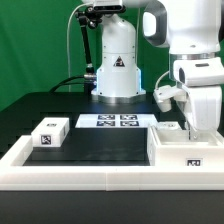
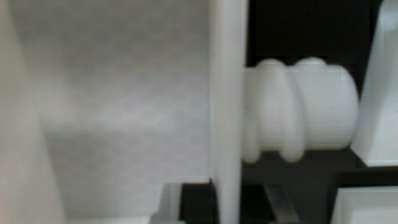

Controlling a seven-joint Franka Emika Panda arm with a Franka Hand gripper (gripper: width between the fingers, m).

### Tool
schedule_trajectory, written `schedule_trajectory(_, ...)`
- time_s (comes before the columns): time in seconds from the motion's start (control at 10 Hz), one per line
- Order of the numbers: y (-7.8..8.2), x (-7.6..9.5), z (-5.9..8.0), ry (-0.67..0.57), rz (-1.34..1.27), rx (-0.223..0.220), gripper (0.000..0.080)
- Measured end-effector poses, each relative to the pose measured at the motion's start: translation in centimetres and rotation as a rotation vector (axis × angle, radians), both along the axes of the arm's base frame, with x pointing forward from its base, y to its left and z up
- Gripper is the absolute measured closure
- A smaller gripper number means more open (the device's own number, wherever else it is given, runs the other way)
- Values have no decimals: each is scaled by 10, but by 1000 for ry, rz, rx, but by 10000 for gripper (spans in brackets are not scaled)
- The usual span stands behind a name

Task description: Assemble cabinet

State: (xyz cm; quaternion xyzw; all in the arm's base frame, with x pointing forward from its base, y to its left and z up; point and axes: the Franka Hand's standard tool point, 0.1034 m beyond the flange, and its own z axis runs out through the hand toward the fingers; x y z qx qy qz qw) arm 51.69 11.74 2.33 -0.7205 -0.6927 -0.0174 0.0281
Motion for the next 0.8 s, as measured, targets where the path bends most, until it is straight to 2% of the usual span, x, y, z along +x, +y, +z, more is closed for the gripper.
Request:
schedule_trajectory(0.4,-1,0,0,4,-7,-1,762)
schedule_trajectory(0.5,-1,0,0,4,-8,-1,559)
schedule_trajectory(0.6,-1,0,0,4,-8,-1,559)
schedule_trajectory(0.8,-2,0,-1,5,-9,-1,195)
